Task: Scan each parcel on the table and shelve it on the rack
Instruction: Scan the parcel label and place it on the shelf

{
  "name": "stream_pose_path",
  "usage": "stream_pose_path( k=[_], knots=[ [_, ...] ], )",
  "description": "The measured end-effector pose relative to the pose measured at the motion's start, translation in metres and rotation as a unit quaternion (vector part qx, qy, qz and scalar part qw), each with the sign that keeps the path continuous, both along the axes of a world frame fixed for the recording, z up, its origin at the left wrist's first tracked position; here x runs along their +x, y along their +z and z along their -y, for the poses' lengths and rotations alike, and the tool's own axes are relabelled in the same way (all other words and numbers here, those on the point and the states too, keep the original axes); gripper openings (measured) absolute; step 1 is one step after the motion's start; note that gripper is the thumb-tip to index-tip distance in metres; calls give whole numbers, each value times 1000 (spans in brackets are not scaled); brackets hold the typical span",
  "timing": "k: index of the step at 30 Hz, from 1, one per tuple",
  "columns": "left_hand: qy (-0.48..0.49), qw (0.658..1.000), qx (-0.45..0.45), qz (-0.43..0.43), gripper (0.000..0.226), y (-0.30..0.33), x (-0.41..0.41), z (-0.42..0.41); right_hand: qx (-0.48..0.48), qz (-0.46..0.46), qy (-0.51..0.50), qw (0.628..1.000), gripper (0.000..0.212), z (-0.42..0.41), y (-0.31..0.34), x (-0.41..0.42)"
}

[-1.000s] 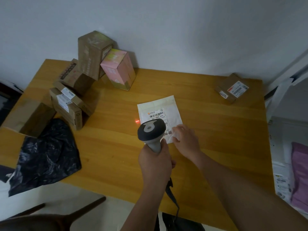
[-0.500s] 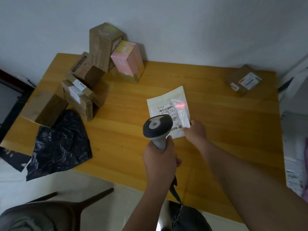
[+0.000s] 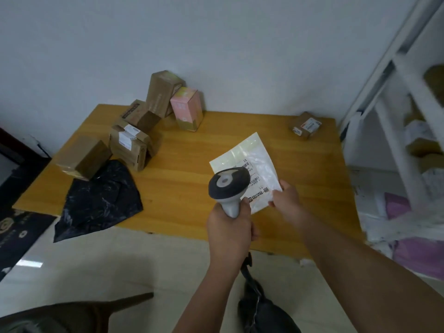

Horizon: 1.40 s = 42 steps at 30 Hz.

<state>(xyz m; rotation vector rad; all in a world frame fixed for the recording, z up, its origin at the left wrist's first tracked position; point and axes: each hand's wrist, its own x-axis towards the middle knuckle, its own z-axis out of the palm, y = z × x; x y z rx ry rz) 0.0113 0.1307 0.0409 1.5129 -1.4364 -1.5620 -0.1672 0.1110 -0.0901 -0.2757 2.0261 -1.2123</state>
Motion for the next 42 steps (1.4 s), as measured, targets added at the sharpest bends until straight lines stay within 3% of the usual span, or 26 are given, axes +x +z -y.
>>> stream_pose_path(
  k=[8, 21, 29, 42],
  knots=[
    [-65, 996, -14, -67, 25, 39, 35, -116, -34, -14, -81, 996, 38, -167, 55, 34],
    [-246, 963, -32, -103, 32, 84, -31, -255, -57, -78, -270, 958, 33, -378, 102, -17],
    [-300, 949, -29, -91, 33, 81, -123, -339, -54, -94, -311, 944, 32, -479, 112, -91],
    [-327, 939, -52, -90, 34, 82, -336, -496, -44, -84, -357, 929, 28, -645, 129, -294]
  ],
)
